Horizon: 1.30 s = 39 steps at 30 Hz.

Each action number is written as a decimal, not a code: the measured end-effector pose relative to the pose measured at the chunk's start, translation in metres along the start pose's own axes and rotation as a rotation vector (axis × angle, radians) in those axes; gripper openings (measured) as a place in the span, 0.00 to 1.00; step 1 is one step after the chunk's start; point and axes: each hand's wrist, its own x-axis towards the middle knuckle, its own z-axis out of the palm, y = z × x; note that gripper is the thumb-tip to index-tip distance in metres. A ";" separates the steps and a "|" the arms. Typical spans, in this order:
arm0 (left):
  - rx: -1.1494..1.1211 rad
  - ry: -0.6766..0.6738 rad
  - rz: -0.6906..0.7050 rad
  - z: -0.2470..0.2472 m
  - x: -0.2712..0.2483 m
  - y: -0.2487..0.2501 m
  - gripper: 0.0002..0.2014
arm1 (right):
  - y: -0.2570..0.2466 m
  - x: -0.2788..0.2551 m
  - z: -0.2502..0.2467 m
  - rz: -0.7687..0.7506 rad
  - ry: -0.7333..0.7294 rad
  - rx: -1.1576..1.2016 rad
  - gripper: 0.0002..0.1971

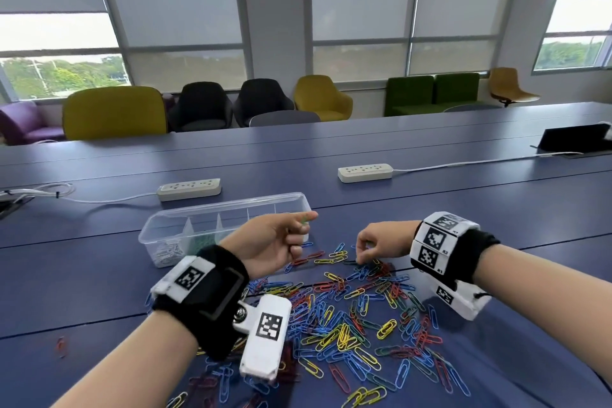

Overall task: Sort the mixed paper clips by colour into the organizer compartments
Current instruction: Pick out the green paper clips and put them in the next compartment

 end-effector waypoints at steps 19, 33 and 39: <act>-0.651 0.102 -0.098 -0.042 -0.018 -0.043 0.14 | -0.014 0.014 -0.002 -0.045 0.031 -0.077 0.05; -0.695 0.035 -0.090 -0.033 -0.016 -0.048 0.22 | -0.101 -0.007 -0.027 -0.338 0.148 -0.020 0.05; -0.809 0.025 -0.082 -0.028 -0.019 -0.048 0.22 | -0.127 0.007 -0.022 -0.429 0.085 0.055 0.11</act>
